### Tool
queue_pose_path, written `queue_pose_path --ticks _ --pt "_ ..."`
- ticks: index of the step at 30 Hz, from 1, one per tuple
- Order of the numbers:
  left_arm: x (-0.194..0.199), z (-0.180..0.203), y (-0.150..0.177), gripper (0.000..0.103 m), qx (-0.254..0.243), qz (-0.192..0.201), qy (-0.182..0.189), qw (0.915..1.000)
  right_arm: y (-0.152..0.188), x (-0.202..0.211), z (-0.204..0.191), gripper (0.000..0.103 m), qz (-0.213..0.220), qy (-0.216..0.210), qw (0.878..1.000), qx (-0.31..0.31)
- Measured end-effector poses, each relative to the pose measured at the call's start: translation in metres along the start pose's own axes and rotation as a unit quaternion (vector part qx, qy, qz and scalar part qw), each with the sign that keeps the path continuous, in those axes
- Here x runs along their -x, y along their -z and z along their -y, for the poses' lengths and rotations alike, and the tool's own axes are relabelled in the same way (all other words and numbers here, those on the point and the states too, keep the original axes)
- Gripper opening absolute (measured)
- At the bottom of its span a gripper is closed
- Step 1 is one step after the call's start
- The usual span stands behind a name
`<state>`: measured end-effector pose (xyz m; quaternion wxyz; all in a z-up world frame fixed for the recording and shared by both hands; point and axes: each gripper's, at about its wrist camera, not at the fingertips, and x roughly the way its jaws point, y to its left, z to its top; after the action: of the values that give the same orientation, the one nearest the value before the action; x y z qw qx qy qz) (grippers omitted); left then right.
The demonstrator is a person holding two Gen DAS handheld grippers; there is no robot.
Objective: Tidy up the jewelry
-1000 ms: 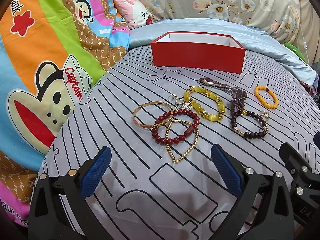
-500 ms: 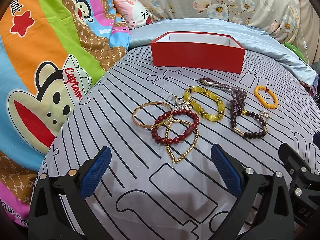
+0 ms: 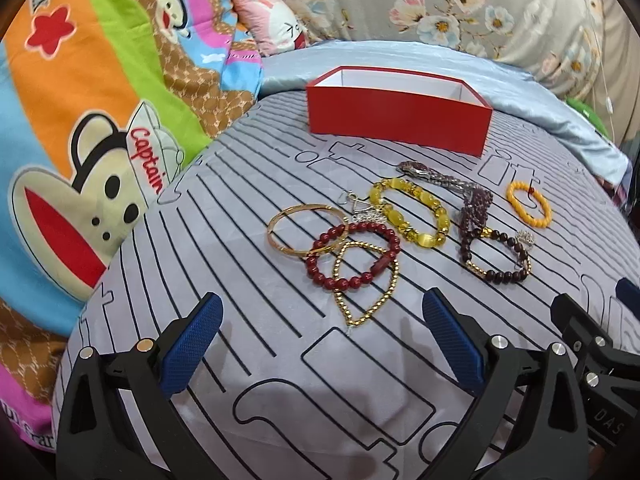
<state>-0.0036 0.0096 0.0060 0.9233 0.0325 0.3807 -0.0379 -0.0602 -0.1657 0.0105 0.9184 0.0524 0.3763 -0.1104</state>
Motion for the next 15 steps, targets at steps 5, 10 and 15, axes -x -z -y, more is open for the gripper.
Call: queue_pose_path --ticks 5,10,15 --pt "-0.005 -0.027 -0.002 0.098 0.037 -0.021 0.008 0.9991 0.0 -0.002 0.002 0.098 -0.006 -0.002 1.0 -0.004" --pt "-0.011 -0.044 -0.014 0.098 0.043 -0.016 0.015 0.9988 -0.001 -0.003 0.001 0.098 -0.01 -0.005 1.0 -0.001" --pt "-0.031 -0.039 -0.034 0.098 0.035 -0.023 0.024 0.9988 -0.002 -0.005 0.001 0.098 -0.014 -0.008 1.0 -0.003"
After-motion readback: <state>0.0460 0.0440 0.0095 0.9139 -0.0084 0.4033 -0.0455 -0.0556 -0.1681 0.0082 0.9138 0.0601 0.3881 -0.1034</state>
